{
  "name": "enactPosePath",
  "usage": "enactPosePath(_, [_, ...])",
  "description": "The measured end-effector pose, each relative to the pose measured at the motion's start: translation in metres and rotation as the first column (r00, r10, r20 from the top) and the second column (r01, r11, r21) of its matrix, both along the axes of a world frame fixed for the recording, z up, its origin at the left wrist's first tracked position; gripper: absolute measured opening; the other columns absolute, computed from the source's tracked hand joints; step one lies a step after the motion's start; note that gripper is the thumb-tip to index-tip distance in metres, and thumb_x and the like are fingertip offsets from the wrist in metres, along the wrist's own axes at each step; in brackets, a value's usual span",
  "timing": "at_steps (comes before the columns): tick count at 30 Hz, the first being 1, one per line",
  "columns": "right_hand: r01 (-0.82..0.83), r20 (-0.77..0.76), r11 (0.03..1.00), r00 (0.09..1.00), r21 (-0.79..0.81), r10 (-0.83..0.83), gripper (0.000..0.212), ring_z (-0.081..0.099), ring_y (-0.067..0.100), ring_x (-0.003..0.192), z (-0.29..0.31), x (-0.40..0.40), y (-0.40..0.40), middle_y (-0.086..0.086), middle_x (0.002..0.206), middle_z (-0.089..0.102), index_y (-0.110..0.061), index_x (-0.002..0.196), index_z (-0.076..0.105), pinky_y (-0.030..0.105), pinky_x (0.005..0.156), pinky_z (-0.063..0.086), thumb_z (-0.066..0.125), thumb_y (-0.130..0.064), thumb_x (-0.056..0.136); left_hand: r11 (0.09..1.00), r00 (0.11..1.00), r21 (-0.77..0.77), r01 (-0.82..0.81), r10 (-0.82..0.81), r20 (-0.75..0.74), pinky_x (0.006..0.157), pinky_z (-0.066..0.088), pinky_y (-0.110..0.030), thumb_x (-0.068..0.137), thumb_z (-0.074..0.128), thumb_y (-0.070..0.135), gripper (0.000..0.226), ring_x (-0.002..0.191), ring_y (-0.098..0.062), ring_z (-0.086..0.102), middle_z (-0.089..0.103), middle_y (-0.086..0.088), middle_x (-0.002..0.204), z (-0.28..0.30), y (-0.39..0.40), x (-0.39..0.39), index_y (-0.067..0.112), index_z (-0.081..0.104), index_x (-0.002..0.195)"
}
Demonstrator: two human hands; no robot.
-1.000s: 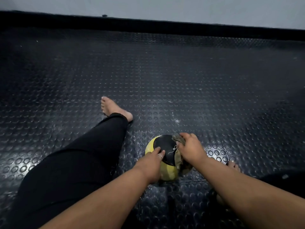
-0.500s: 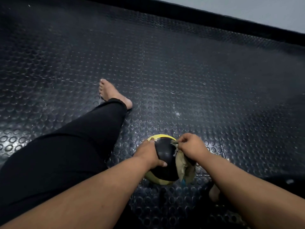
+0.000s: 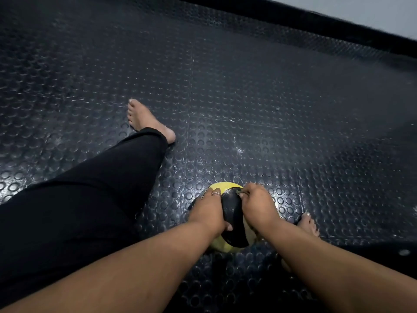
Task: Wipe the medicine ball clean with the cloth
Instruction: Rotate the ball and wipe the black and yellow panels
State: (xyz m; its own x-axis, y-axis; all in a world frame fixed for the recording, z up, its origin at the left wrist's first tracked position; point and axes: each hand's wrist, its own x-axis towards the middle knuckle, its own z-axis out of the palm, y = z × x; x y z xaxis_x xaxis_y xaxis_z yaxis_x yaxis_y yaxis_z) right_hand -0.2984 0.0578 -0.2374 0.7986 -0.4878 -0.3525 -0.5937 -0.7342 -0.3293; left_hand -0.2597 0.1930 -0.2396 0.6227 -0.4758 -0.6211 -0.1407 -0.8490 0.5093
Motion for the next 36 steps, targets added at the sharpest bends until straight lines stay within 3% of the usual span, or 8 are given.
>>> enactPosePath(3, [-0.032, 0.028, 0.999, 0.999, -0.007, 0.032, 0.018, 0.051, 0.026, 0.091, -0.003, 0.003, -0.002, 0.008, 0.096, 0.050, -0.007, 0.096, 0.065, 0.029, 0.079, 0.038, 0.048, -0.010, 0.092, 0.999, 0.999, 0.015, 0.032, -0.032, 0.029, 0.112, 0.033, -0.039, 0.073, 0.084, 0.037, 0.103, 0.141, -0.030, 0.032, 0.017, -0.001, 0.161, 0.003, -0.001, -0.001, 0.016, 0.023, 0.152])
enactPosePath(9, [-0.001, -0.040, 1.000, 0.999, 0.000, 0.001, 0.015, 0.059, 0.030, 0.095, -0.003, 0.020, -0.020, 0.014, 0.099, 0.066, -0.007, 0.095, 0.069, 0.029, 0.080, 0.044, 0.056, -0.013, 0.089, 0.997, 0.996, 0.022, 0.074, -0.075, 0.041, 0.114, 0.033, -0.041, 0.074, 0.083, 0.040, 0.100, 0.140, -0.031, 0.031, 0.020, -0.002, 0.159, 0.005, -0.008, -0.004, 0.015, 0.026, 0.152])
enactPosePath(14, [-0.256, 0.015, 0.967, 0.966, -0.017, 0.256, 0.015, 0.053, 0.024, 0.093, 0.003, 0.008, -0.008, 0.006, 0.095, 0.055, -0.008, 0.095, 0.066, 0.028, 0.083, 0.038, 0.054, -0.014, 0.089, 0.997, 0.997, 0.032, 0.066, -0.068, 0.042, 0.110, 0.037, -0.040, 0.072, 0.084, 0.038, 0.095, 0.136, -0.030, 0.036, 0.028, -0.002, 0.154, 0.008, -0.006, -0.004, 0.017, 0.031, 0.148])
enactPosePath(20, [-0.145, -0.102, 0.989, 0.985, -0.024, 0.142, 0.016, 0.057, 0.030, 0.099, -0.004, 0.028, -0.026, 0.013, 0.104, 0.061, -0.009, 0.096, 0.068, 0.030, 0.084, 0.043, 0.055, -0.013, 0.089, 0.986, 0.987, 0.066, 0.150, -0.154, 0.055, 0.105, 0.041, -0.044, 0.072, 0.085, 0.036, 0.097, 0.134, -0.032, 0.039, 0.024, -0.002, 0.155, 0.011, -0.010, -0.010, 0.017, 0.028, 0.148])
enactPosePath(25, [-0.315, -0.030, 0.949, 0.949, -0.008, 0.315, 0.013, 0.054, 0.026, 0.094, 0.001, 0.019, -0.003, 0.007, 0.097, 0.056, -0.010, 0.094, 0.065, 0.029, 0.081, 0.041, 0.054, -0.014, 0.089, 0.991, 0.990, 0.044, 0.127, -0.129, 0.048, 0.107, 0.041, -0.043, 0.071, 0.085, 0.034, 0.092, 0.135, -0.030, 0.039, 0.025, 0.000, 0.156, 0.009, -0.008, -0.008, 0.020, 0.033, 0.145])
enactPosePath(30, [-0.118, -0.104, 0.992, 0.988, -0.035, 0.114, 0.011, 0.057, 0.028, 0.097, -0.003, 0.026, -0.028, 0.011, 0.104, 0.060, -0.011, 0.093, 0.067, 0.028, 0.080, 0.042, 0.057, -0.015, 0.089, 0.988, 0.987, 0.051, 0.144, -0.147, 0.059, 0.109, 0.038, -0.044, 0.071, 0.084, 0.039, 0.099, 0.139, -0.029, 0.034, 0.024, 0.001, 0.157, 0.010, -0.011, -0.008, 0.019, 0.028, 0.149])
enactPosePath(34, [-0.242, -0.024, 0.970, 0.970, 0.015, 0.243, 0.009, 0.055, 0.024, 0.094, -0.001, 0.017, -0.011, 0.006, 0.098, 0.058, -0.011, 0.090, 0.067, 0.026, 0.079, 0.039, 0.058, -0.013, 0.088, 0.991, 0.990, 0.051, 0.123, -0.126, 0.060, 0.107, 0.040, -0.042, 0.069, 0.085, 0.040, 0.096, 0.136, -0.028, 0.038, 0.028, 0.002, 0.154, 0.006, -0.007, -0.004, 0.020, 0.032, 0.146])
enactPosePath(36, [-0.209, -0.035, 0.978, 0.977, 0.019, 0.210, 0.009, 0.056, 0.024, 0.095, 0.000, 0.022, -0.018, 0.007, 0.099, 0.059, -0.012, 0.089, 0.067, 0.026, 0.078, 0.039, 0.059, -0.013, 0.087, 0.989, 0.987, 0.044, 0.141, -0.144, 0.065, 0.110, 0.037, -0.044, 0.071, 0.084, 0.042, 0.097, 0.140, -0.029, 0.032, 0.023, 0.003, 0.158, 0.006, -0.009, -0.004, 0.021, 0.030, 0.149])
